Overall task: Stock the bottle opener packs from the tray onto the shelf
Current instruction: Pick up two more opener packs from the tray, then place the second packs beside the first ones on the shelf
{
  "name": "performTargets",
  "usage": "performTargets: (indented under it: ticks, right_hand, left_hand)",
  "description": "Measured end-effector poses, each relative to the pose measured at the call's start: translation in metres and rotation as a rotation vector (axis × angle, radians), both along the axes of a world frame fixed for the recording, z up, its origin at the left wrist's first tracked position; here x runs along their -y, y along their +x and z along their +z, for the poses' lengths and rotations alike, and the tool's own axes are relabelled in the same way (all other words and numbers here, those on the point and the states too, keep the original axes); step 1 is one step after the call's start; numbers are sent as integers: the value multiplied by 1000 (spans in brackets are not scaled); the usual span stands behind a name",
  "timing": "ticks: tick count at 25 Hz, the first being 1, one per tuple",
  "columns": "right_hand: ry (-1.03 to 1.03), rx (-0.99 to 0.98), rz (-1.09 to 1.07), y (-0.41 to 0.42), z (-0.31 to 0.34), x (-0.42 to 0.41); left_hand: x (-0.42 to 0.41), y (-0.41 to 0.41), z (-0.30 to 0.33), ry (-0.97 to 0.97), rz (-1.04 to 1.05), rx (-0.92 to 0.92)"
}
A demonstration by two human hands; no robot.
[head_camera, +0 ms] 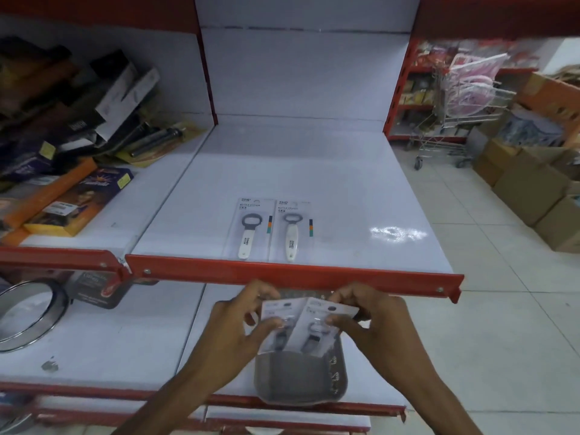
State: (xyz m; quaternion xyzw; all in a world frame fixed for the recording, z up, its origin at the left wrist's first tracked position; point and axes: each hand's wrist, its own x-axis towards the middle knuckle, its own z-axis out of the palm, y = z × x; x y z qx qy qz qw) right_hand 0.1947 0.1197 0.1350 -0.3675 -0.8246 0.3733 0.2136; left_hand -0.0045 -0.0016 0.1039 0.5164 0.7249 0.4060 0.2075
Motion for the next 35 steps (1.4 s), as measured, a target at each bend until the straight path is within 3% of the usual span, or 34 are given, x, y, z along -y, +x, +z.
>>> performTargets:
  ticks: [4, 8, 10, 13, 16, 19, 23, 29, 32, 35]
  right_hand:
    - [-84, -324, -22, 11, 83, -8]
    - [5, -410, -68, 3, 119, -63]
    - [-1, -392, -99, -4, 117, -103]
    - [73, -183, -159, -20, 98, -161]
    - [91, 20, -107, -33, 75, -196]
    - [74, 132, -87, -40, 57, -209]
    - [202, 338, -22, -31, 52, -207]
    - [332, 342, 59, -16, 49, -164]
    - [355, 390, 103, -17, 34, -147]
    - [393, 390, 96, -13, 30, -146]
  left_hand:
    - [-6, 3, 86, 271, 52, 238]
    - [-61, -8, 126, 357, 71, 226]
    - [-101, -16, 128, 341, 82, 259]
    - [-154, -27, 114, 257, 114, 303]
    - [-187, -30, 98, 146, 149, 179]
    - [-202, -32, 86, 71, 135, -69]
    - [-199, -40, 80, -87, 42, -302]
    - [-191, -37, 108, -303, -346, -504]
    - [-198, -35, 99, -471, -408, -535]
    - [-197, -33, 91, -446, -412, -532]
